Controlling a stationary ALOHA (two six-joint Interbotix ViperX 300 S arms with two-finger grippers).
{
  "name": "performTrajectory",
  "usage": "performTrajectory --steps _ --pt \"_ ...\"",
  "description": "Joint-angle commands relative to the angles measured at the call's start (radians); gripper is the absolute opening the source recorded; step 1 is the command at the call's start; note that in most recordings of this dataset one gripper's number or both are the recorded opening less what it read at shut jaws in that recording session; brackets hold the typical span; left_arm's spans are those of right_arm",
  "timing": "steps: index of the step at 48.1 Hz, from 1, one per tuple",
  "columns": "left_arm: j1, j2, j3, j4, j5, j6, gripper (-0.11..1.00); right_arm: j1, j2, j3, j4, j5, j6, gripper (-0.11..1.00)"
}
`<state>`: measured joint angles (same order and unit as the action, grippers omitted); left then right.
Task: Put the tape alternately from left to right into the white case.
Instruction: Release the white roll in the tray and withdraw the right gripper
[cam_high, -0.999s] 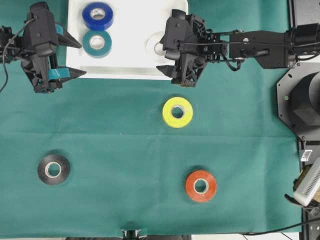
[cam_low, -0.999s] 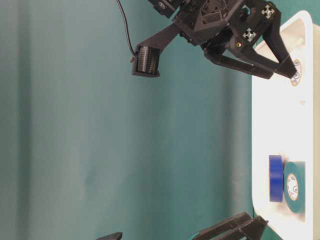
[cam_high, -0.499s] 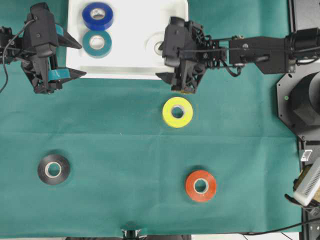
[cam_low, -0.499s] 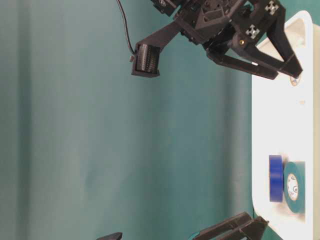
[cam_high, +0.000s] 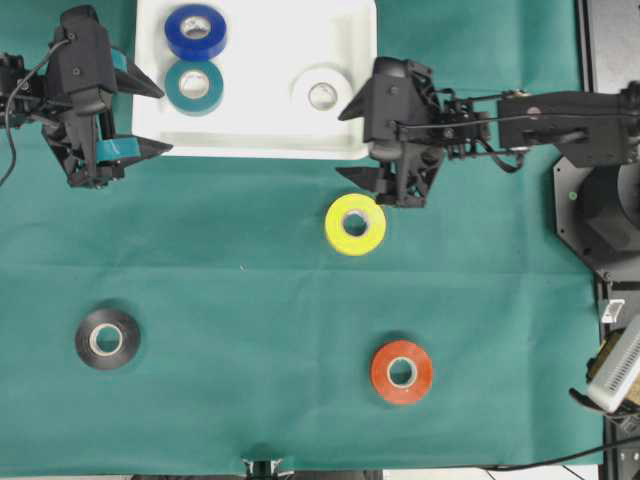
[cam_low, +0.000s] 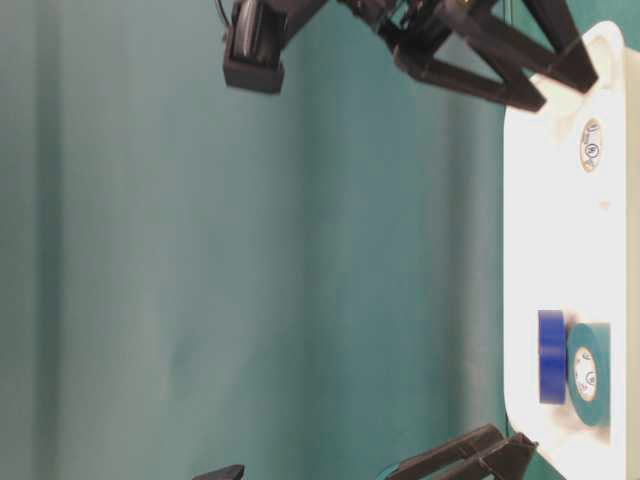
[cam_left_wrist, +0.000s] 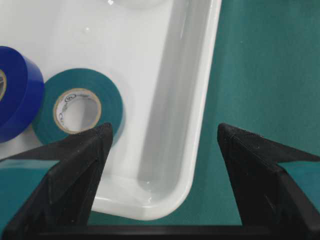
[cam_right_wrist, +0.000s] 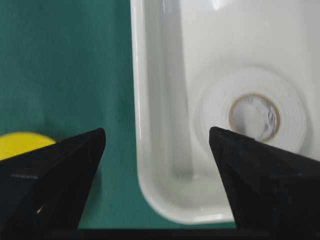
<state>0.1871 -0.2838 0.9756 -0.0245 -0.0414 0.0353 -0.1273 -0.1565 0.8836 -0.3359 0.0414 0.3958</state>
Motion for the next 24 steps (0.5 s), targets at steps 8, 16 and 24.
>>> performTrajectory --steps 8,16,24 --pt "-0.006 -0.015 -0.017 -0.002 -0.008 0.002 0.85 0.002 -0.064 0.043 0.003 -0.034 0.014 0.58" --pt "-0.008 -0.015 -0.017 -0.002 -0.008 0.002 0.85 0.002 -0.091 0.074 0.003 -0.041 0.014 0.58" --pt "-0.015 -0.015 -0.017 -0.002 -0.008 0.002 0.85 0.002 -0.114 0.094 0.003 -0.041 0.014 0.58"
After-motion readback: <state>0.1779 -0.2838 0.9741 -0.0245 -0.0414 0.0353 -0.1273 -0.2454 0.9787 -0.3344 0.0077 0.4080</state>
